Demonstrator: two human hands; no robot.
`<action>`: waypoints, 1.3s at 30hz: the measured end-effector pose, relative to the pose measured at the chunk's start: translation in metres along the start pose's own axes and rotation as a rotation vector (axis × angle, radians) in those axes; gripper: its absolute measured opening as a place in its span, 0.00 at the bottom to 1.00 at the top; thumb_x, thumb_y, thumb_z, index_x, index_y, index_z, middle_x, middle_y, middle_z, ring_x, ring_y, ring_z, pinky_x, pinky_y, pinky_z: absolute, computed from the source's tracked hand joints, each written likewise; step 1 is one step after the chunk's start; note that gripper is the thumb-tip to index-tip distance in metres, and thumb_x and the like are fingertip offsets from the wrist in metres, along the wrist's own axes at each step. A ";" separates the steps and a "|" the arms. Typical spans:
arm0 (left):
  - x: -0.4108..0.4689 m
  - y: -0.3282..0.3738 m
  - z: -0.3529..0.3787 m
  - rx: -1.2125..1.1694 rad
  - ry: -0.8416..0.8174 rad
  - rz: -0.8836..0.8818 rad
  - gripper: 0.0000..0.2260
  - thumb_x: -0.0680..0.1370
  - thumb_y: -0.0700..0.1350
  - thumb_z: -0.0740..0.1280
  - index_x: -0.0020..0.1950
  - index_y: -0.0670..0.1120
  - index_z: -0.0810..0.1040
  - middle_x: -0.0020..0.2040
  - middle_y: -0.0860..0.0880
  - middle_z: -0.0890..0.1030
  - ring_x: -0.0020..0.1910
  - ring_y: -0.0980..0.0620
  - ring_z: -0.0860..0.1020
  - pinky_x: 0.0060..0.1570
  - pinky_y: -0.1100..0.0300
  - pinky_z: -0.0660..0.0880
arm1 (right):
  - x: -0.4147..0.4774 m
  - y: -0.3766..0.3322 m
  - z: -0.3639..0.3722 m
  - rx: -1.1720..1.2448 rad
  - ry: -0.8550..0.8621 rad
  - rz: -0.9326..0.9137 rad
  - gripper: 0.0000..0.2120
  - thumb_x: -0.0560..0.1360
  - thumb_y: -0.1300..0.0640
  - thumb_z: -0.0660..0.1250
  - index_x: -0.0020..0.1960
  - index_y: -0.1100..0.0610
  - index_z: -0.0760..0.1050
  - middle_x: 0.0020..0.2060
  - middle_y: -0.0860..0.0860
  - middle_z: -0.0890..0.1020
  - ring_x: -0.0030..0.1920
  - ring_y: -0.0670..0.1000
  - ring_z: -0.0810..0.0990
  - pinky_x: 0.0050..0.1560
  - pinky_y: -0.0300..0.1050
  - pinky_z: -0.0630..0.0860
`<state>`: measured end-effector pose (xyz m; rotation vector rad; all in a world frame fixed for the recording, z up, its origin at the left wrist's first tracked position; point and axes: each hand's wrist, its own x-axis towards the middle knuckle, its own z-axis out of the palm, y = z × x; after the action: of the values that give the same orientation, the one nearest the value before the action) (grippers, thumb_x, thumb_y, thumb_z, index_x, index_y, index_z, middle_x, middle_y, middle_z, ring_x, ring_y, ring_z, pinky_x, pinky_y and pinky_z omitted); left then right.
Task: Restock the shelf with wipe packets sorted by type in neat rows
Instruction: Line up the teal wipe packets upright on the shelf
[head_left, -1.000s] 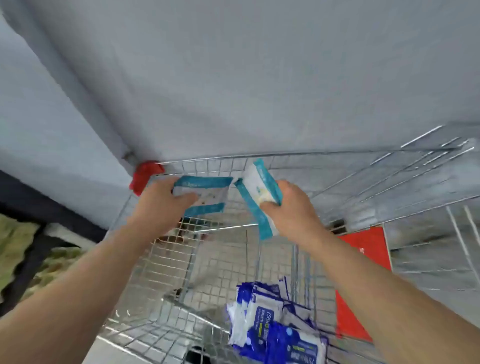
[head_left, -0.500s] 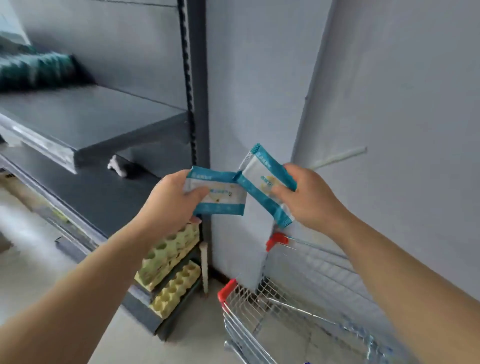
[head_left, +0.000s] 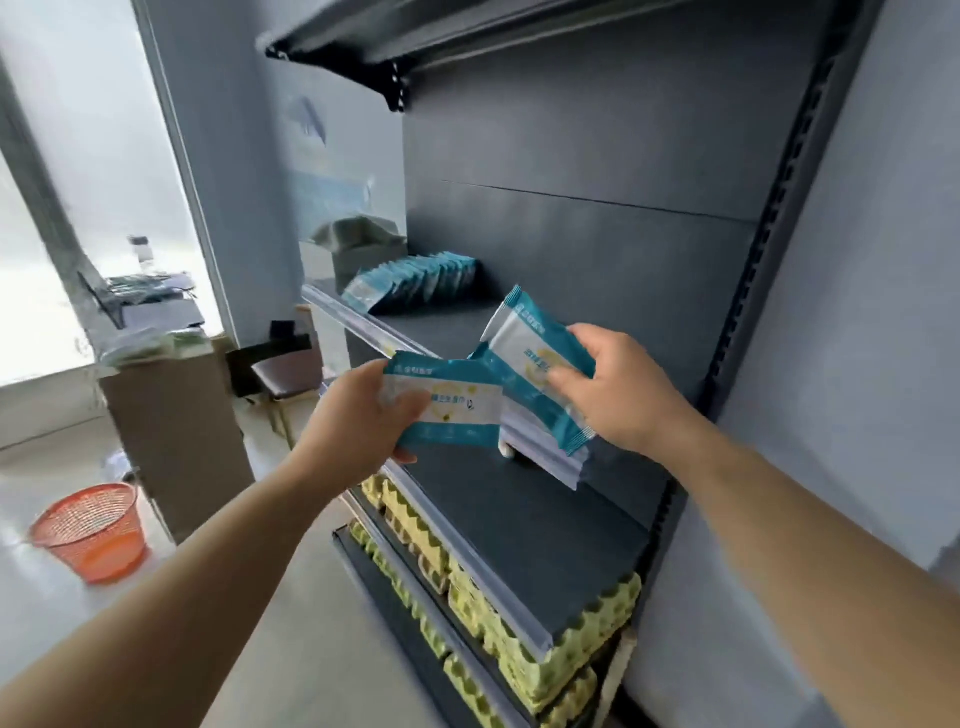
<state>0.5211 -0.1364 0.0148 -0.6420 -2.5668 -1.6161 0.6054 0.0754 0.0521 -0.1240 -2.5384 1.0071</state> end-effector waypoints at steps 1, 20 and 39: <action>0.013 -0.008 -0.018 0.000 0.010 -0.002 0.05 0.79 0.44 0.66 0.53 0.45 0.77 0.44 0.48 0.83 0.34 0.52 0.83 0.30 0.59 0.80 | 0.015 -0.010 0.014 0.010 0.001 0.005 0.03 0.78 0.55 0.64 0.48 0.53 0.76 0.42 0.49 0.83 0.43 0.53 0.83 0.45 0.56 0.81; 0.322 -0.164 -0.107 -0.116 0.087 -0.151 0.09 0.77 0.40 0.68 0.56 0.45 0.75 0.48 0.48 0.81 0.44 0.51 0.82 0.39 0.55 0.82 | 0.310 0.005 0.170 0.191 -0.011 0.136 0.02 0.74 0.59 0.71 0.45 0.54 0.78 0.43 0.50 0.85 0.47 0.53 0.84 0.50 0.50 0.80; 0.580 -0.268 -0.106 0.233 -0.470 0.158 0.14 0.75 0.44 0.72 0.59 0.48 0.75 0.53 0.53 0.79 0.47 0.54 0.79 0.37 0.68 0.78 | 0.485 0.023 0.282 0.286 0.005 0.321 0.07 0.73 0.64 0.70 0.49 0.56 0.79 0.44 0.48 0.85 0.41 0.44 0.84 0.42 0.37 0.81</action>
<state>-0.1250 -0.1418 -0.0206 -1.2923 -2.8550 -1.2055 0.0483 0.0225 0.0143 -0.4604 -2.3849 1.4764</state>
